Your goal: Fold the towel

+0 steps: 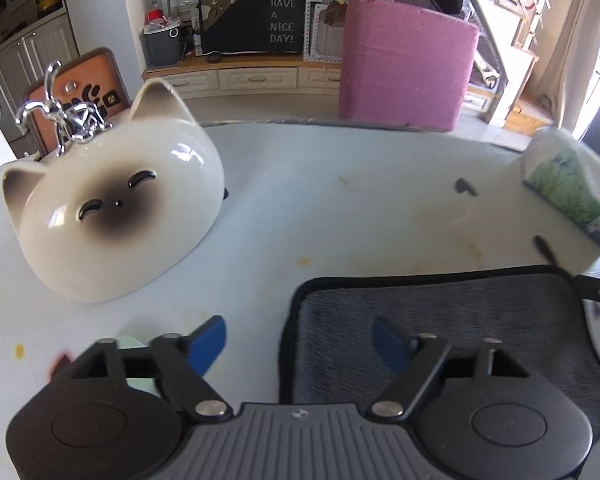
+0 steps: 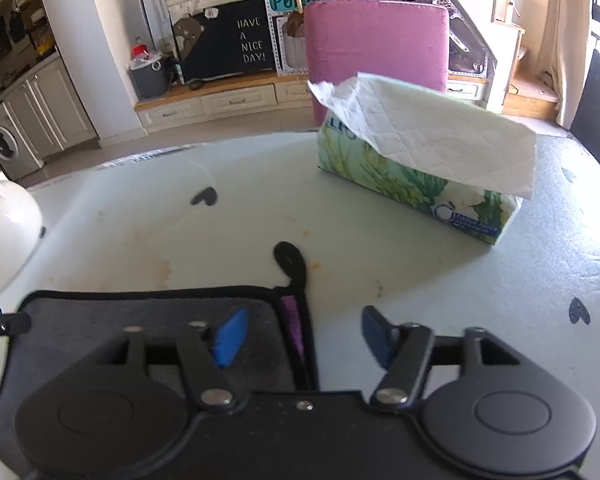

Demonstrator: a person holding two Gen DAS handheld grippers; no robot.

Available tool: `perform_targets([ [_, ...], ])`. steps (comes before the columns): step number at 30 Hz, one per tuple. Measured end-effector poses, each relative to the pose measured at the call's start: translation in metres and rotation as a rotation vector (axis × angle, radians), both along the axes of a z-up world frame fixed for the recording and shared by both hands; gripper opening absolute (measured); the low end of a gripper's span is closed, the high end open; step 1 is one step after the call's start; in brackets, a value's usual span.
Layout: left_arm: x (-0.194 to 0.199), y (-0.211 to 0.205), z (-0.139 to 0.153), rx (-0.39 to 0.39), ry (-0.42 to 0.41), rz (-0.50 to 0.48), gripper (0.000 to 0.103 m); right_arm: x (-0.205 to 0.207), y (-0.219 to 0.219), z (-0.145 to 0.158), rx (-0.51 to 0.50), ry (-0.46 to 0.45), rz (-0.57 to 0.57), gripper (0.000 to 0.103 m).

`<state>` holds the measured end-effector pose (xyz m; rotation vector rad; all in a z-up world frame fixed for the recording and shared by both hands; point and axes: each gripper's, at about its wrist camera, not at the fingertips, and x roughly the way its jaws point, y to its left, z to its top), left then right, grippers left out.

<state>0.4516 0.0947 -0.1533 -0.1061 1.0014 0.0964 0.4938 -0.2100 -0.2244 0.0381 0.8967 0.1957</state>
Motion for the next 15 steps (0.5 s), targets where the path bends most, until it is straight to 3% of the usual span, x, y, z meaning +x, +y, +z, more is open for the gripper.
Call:
perform_targets([
  [9,-0.040,-0.010,0.048,0.020,-0.067,-0.007,0.102,-0.034,0.002,0.036,0.032,-0.052,0.020,0.100],
  [15,-0.074,-0.017,0.076,0.032,-0.090,-0.002,0.103,-0.069,-0.001,0.066,0.019,-0.098,0.039,0.103],
])
